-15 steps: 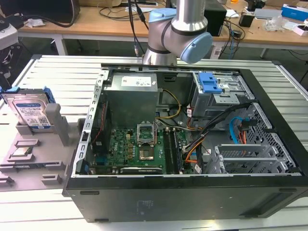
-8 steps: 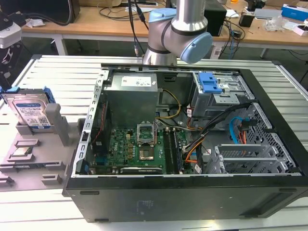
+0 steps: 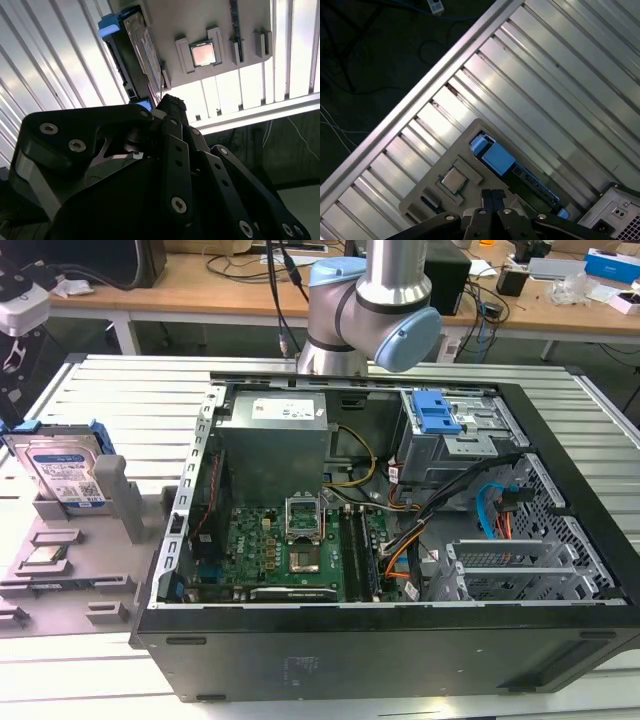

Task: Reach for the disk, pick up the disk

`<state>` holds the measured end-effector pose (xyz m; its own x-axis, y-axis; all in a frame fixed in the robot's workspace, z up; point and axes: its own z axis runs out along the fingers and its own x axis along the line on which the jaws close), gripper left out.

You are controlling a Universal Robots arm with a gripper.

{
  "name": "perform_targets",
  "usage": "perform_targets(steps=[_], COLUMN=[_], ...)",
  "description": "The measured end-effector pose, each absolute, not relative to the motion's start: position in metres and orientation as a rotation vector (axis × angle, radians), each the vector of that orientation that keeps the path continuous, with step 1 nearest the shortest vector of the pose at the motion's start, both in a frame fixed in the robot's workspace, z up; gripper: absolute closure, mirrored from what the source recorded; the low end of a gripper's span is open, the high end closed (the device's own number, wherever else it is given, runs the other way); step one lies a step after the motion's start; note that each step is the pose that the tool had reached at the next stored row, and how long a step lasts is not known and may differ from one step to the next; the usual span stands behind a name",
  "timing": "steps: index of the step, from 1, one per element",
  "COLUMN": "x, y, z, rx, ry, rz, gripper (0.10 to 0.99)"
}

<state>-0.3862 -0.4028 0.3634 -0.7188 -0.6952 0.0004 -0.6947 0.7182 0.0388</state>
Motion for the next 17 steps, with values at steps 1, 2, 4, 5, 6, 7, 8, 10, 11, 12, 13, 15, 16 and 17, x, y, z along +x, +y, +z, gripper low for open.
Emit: perform_targets(steps=[1, 2, 4, 5, 6, 7, 8, 10, 11, 12, 13, 15, 16, 17], x=[-0.3862, -0.3862, -0.3862, -0.3862, -0.3862, -0.3862, -0.3862, -0.3862, -0.3862, -0.3862, -0.3862, -0.3862, -0.3862, -0.3862], y=[-0.4028, -0.4028, -0.4028, -0.4028, -0.4028, -0.4028, -0.4028, -0.4028, -0.4028, -0.4028, -0.4028, -0.4028, -0.4029, -0.4028], z=[0.3634, 0.3634, 0.3634, 0.3634, 0.3634, 0.3634, 0.3634, 0.3634, 0.3634, 0.3634, 0.3634, 0.3634, 0.3634, 0.3634], rx=[1.183, 1.196, 1.223, 1.235, 1.249, 1.262, 1.279, 1.306, 1.316, 1.331, 1.341, 1.363, 1.382, 1.402], ry=[-2.893, -2.888, -2.876, -2.871, -2.865, -2.859, -2.851, -2.838, -2.834, -2.827, -2.821, -2.811, -2.801, -2.791], rz=[-0.056, -0.056, -0.056, -0.055, -0.055, -0.055, -0.055, -0.055, -0.055, -0.055, -0.054, -0.054, -0.054, -0.054], gripper=[0.980, 0.980, 0.980, 0.980, 0.980, 0.980, 0.980, 0.980, 0.980, 0.980, 0.980, 0.980, 0.980, 0.980])
